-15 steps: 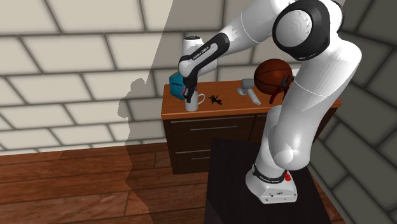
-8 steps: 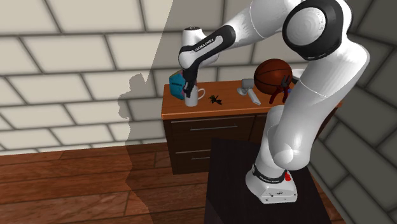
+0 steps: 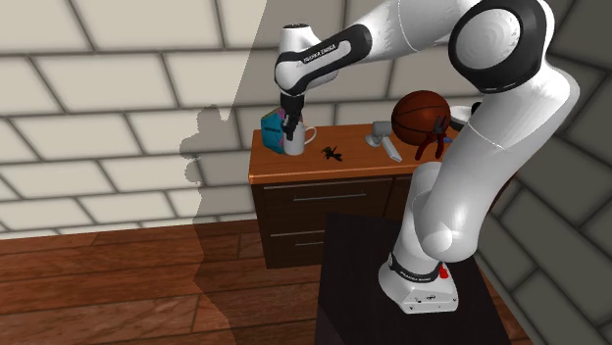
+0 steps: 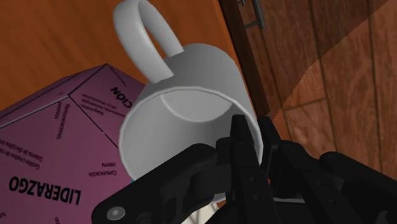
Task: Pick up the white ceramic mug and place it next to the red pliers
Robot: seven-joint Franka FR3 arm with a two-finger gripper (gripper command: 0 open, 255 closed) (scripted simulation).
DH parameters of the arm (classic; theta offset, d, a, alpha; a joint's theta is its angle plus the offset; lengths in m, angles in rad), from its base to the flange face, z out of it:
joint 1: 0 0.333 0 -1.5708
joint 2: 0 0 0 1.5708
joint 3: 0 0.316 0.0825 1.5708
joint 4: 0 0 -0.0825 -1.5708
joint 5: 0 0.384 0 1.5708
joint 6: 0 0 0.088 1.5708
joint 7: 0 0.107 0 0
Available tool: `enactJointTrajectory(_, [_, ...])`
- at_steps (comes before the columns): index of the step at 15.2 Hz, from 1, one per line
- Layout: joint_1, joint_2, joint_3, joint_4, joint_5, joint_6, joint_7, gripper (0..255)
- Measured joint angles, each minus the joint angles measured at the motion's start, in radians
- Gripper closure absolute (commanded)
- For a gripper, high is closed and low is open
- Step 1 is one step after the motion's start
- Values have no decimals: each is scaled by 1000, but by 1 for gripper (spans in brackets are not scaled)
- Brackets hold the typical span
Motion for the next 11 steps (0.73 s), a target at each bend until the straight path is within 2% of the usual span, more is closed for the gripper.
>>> enactJointTrajectory(11, [0,-47,21,107,-16,-150,16,255])
